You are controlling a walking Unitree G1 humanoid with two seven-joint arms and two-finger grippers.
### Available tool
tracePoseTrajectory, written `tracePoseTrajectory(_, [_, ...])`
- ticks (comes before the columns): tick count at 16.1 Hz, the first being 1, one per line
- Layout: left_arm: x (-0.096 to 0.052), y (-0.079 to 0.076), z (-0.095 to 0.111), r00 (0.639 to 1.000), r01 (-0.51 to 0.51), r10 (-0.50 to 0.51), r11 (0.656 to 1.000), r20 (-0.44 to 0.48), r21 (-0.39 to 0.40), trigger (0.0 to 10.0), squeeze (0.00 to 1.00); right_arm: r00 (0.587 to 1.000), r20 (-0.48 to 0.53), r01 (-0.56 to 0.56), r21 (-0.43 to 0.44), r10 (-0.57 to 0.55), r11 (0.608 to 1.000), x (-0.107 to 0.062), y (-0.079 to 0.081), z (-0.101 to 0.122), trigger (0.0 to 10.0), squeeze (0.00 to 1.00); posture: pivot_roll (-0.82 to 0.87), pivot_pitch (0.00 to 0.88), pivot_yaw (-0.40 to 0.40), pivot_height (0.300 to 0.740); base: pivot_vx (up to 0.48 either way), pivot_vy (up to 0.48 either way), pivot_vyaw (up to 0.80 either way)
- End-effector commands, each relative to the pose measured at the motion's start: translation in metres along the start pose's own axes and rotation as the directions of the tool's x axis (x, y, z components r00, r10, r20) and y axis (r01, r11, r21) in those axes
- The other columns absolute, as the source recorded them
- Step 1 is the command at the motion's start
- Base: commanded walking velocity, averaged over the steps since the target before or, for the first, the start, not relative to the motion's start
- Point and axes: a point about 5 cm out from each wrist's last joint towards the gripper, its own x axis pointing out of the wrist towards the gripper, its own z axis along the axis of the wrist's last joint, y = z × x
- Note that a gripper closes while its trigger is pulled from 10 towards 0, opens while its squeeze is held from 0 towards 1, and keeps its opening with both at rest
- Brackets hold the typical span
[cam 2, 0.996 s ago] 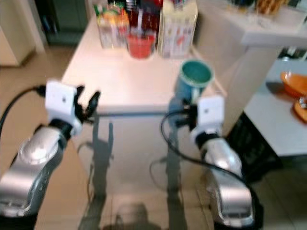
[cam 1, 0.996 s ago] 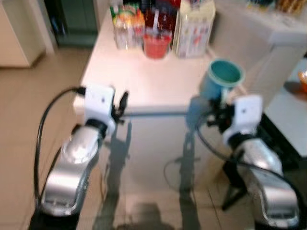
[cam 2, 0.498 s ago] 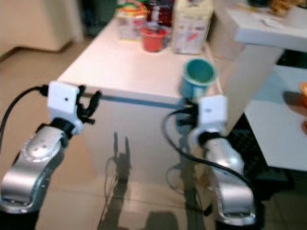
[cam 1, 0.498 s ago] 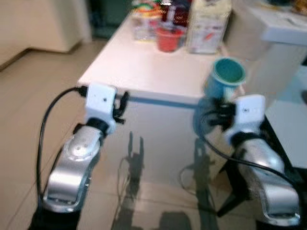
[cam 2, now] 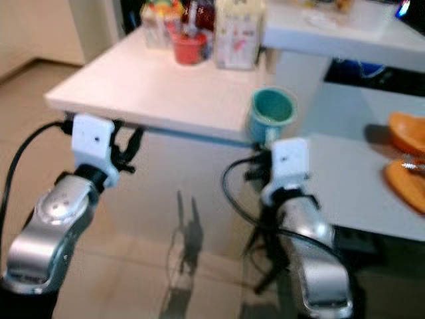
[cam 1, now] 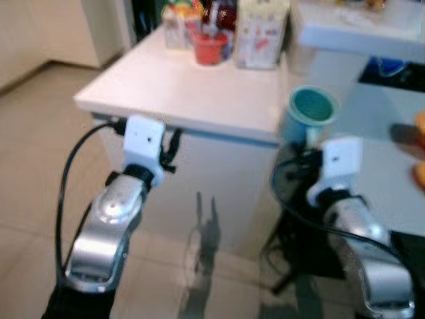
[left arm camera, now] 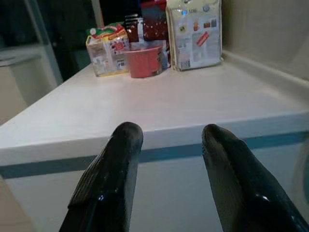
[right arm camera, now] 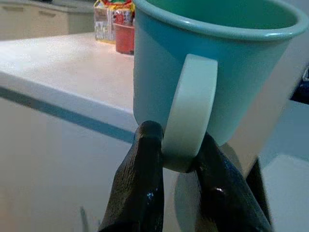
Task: Setting the table
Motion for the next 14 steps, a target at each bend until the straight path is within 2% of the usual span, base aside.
tracePoseTrajectory(1, [0.001, -0.002, 0.001, 1.000, 0.011, -0.011, 1.000, 0.008, 0.005, 10.0, 0.00, 0.999, -0.001, 0.048, -0.029, -0.048, 0.998, -0.003, -0.008, 0.002, 10.0, 0.00, 0.02, 0.000, -0.016, 0.740, 0.000, -0.480, 0.00])
tracePoseTrajectory(4, [0.002, -0.005, 0.001, 1.000, 0.017, -0.018, 1.000, 0.012, 0.006, 10.0, 0.00, 0.993, -0.044, 0.110, -0.037, -0.112, 0.993, -0.007, -0.017, -0.007, 10.0, 0.00, 0.02, 0.000, -0.013, 0.740, 0.000, -0.480, 0.00])
tracePoseTrajectory(14, [0.003, -0.005, -0.001, 1.000, 0.022, -0.022, 1.000, 0.016, 0.013, 10.0, 0.00, 0.992, -0.073, 0.106, 0.011, -0.105, 0.994, -0.006, -0.016, -0.008, 10.0, 0.00, 0.01, 0.000, -0.018, 0.740, 0.000, -0.480, 0.00])
